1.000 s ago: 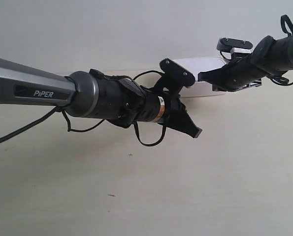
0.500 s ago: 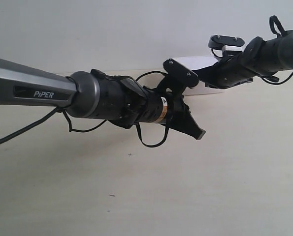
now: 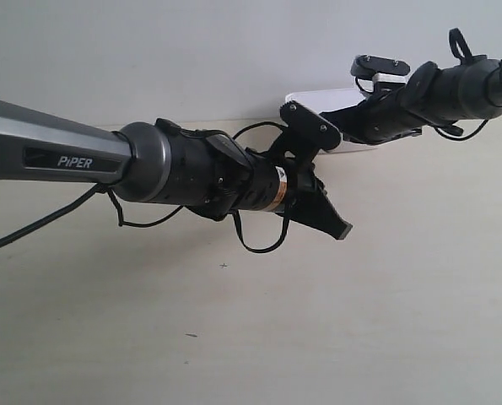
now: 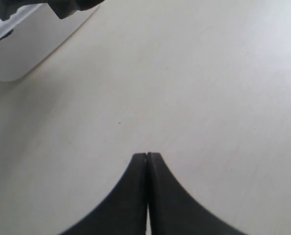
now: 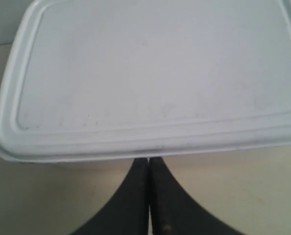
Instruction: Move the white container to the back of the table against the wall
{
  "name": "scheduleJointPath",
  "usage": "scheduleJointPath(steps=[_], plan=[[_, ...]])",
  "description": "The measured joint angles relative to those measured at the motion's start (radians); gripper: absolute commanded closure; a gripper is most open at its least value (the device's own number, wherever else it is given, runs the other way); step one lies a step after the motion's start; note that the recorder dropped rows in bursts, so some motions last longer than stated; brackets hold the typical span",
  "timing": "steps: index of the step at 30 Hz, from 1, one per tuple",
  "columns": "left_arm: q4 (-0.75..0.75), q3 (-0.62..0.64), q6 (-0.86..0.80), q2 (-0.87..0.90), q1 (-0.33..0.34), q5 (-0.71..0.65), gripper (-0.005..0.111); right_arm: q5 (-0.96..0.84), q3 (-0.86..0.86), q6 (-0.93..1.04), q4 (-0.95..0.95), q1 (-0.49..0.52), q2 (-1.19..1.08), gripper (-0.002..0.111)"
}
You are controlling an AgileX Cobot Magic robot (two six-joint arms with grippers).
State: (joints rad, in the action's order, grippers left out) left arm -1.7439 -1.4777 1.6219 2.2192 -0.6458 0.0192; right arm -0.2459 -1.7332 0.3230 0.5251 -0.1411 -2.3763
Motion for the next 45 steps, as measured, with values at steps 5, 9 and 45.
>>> scheduleJointPath(steps=[5,9,45], plan=[[0.0,0.0,0.0,0.0,0.0,0.0,0.107,-0.023,-0.064,-0.007,0.0,0.0,-0.039,0.108],[0.0,0.0,0.0,0.0,0.0,0.002,0.107,-0.032,-0.089,-0.017,0.0,0.0,-0.06,0.108],[0.0,0.0,-0.001,0.0,0.0,-0.009,0.107,-0.208,-0.031,-0.134,-0.207,0.0,0.071,0.108]])
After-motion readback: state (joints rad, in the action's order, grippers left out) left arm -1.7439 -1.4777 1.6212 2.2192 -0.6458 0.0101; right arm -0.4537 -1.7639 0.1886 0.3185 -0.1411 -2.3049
